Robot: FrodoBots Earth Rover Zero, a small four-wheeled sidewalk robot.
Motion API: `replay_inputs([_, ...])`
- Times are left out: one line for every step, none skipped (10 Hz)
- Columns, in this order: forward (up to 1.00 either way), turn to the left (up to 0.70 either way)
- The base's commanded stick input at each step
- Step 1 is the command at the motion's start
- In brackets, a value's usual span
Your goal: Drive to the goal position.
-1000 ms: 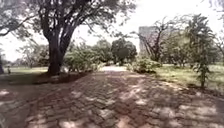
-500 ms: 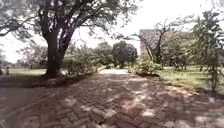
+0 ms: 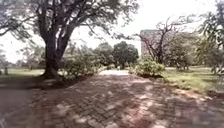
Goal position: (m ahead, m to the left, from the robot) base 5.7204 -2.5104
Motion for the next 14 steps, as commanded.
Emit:
replay_inputs([0.7,0.0])
replay_inputs([0.7,0.0])
replay_inputs([0.7,0.0])
replay_inputs([0.7,0.0])
replay_inputs([0.7,0.0])
replay_inputs([0.7,0.0])
replay_inputs([0.7,0.0])
replay_inputs([0.7,0.0])
replay_inputs([0.7,0.0])
replay_inputs([0.7,0.0])
replay_inputs([0.7,0.0])
replay_inputs([0.7,0.0])
replay_inputs([0.7,0.0])
replay_inputs([0.7,0.0])
